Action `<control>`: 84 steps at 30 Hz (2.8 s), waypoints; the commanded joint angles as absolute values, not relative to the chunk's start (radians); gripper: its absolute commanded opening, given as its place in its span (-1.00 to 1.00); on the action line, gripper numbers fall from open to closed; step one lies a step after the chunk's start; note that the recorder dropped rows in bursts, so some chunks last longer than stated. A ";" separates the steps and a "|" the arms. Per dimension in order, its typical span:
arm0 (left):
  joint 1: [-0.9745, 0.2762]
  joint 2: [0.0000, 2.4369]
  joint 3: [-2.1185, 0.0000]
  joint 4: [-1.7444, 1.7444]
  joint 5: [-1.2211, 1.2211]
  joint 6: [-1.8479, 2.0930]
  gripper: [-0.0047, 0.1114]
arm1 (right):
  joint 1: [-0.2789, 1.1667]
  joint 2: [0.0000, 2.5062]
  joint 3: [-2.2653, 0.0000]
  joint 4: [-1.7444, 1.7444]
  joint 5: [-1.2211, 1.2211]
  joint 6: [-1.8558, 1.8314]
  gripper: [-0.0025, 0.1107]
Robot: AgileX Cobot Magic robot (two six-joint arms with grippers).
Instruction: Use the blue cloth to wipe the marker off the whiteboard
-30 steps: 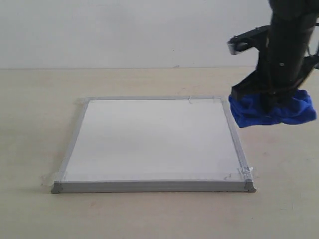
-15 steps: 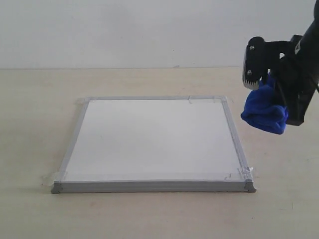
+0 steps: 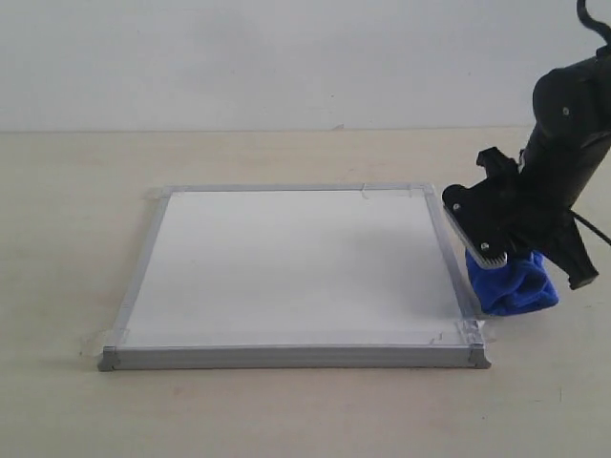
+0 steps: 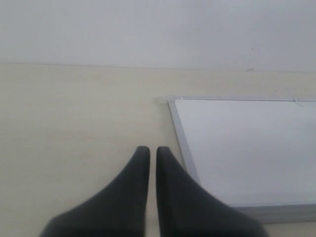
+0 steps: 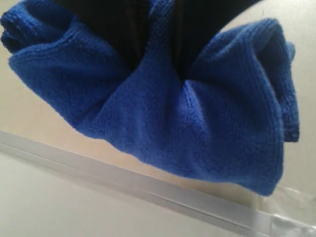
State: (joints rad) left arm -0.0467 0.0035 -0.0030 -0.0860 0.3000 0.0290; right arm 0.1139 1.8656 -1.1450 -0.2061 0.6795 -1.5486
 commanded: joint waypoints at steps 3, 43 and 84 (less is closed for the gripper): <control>-0.044 0.000 0.000 -0.085 0.293 0.031 -0.84 | 0.109 1.929 -1.140 -0.214 0.643 -1.607 -0.96; -0.044 0.000 0.000 -0.085 0.293 0.031 -0.84 | 0.109 1.882 -1.140 -0.116 0.569 -1.361 0.82; -0.044 0.000 0.000 -0.085 0.293 0.031 -0.84 | 0.109 0.821 -0.914 0.609 0.957 -0.514 -0.41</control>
State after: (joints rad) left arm -0.0467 0.0035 -0.0030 -0.0860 0.3000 0.0290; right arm 0.1082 0.9467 -0.9973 0.5579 1.0763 -0.4883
